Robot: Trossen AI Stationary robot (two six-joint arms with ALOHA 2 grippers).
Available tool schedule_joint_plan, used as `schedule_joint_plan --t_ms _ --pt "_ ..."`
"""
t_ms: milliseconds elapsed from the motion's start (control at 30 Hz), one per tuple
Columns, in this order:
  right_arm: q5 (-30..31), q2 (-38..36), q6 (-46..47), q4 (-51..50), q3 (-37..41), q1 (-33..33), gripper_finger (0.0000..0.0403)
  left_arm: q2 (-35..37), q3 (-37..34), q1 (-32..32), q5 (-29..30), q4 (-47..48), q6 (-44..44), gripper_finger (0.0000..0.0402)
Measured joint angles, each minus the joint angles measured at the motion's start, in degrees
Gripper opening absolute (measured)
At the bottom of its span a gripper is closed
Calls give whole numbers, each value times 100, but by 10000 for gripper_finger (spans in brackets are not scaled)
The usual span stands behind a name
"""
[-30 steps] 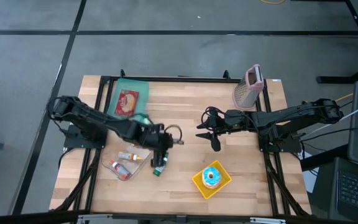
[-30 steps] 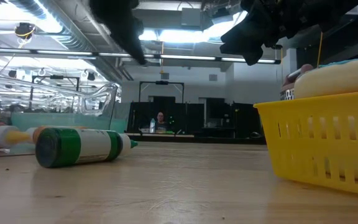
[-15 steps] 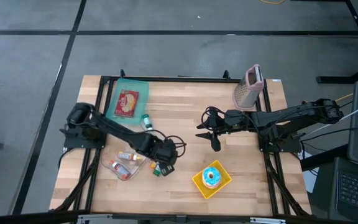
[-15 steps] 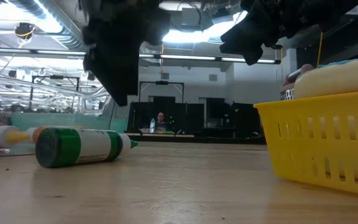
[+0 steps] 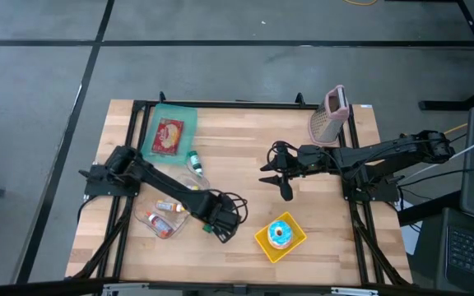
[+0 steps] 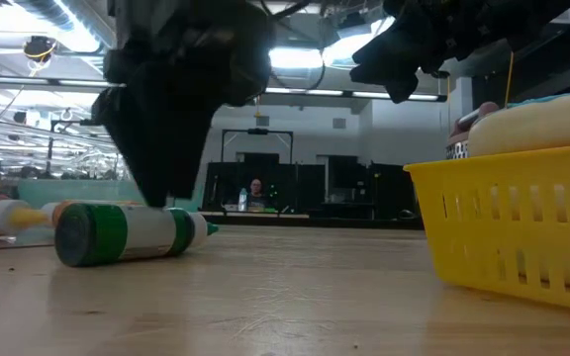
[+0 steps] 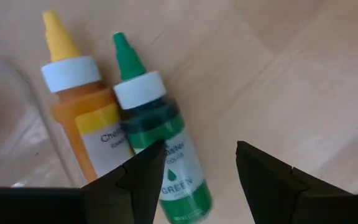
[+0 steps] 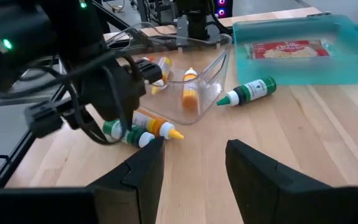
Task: Pick & Place Food Item
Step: Put the bottom green food coloring bottle into the transparent bin
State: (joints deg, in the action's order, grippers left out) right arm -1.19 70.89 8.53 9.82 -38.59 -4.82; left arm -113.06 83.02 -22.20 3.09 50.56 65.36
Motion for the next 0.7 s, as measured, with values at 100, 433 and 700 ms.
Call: schedule_joint_plan --t_ms 100,433,700 --pt "-35 0 -2 16 1 0 168 -83 20 -18 -50 153 146 193" --pt "-124 0 -2 46 2 0 168 -208 -28 -19 166 418 486 193" --pt "-125 0 -2 83 0 0 168 -264 -24 -21 91 243 452 192"
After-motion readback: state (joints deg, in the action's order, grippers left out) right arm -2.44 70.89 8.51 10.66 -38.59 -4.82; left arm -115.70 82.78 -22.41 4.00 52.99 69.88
